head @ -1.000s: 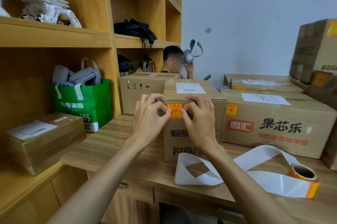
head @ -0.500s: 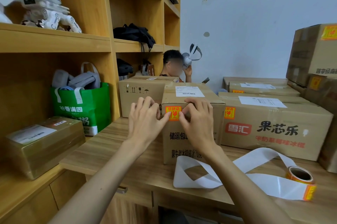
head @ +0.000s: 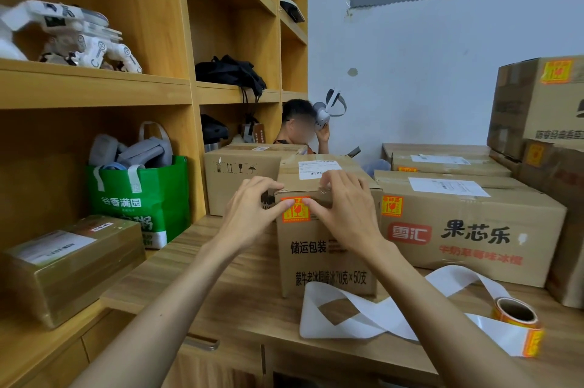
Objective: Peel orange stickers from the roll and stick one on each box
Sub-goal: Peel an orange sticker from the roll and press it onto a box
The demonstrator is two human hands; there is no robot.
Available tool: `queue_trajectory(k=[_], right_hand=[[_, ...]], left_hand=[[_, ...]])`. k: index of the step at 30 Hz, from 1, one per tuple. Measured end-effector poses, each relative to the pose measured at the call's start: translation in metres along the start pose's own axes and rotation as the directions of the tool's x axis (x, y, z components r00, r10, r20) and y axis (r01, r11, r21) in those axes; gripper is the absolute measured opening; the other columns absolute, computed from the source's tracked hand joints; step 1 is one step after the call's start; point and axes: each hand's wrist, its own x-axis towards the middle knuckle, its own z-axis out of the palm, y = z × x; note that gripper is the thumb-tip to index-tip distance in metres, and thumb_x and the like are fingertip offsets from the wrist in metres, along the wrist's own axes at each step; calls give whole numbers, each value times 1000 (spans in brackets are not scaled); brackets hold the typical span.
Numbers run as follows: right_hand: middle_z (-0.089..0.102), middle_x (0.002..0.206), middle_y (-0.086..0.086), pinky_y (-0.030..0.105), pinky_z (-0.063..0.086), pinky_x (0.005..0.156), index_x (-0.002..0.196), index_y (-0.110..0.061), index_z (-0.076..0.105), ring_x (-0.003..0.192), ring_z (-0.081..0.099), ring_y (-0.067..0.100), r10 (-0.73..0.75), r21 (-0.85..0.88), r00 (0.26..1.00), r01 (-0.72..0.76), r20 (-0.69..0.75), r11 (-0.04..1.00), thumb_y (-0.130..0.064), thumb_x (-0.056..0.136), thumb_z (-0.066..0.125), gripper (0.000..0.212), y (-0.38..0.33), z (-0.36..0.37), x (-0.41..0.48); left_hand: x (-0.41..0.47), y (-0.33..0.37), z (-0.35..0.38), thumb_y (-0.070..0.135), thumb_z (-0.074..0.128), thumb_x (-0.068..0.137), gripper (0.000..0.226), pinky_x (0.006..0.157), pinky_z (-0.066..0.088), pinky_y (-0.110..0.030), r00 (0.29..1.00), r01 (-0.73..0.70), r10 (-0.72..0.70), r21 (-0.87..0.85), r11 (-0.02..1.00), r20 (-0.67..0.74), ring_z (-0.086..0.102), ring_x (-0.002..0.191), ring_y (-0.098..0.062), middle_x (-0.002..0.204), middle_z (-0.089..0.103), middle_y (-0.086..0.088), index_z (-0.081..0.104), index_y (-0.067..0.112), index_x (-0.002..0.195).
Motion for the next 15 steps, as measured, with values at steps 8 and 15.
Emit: queue_trajectory(k=[8,15], right_hand=[[65,106,-6,33,30,91,100,-23,61,103,51,16,58,55,997,-61,56,997,-61,87,60,40,9,5,4],[62,102,-8,32,29,89,95,-22,59,99,47,15,81,93,996,-84,34,992,-62,85,62,42,9,6,4]], left_hand=[[5,-1,6,46,72,87,26,85,38,-18,999,43,-43,-161,986,4,50,113,-5,113,58,15,66,28,105],[7,-4,8,53,72,85,29,87,42,-28,1000,26,-27,-164,986,-5,50,111,-6,110,55,16,64,30,100]])
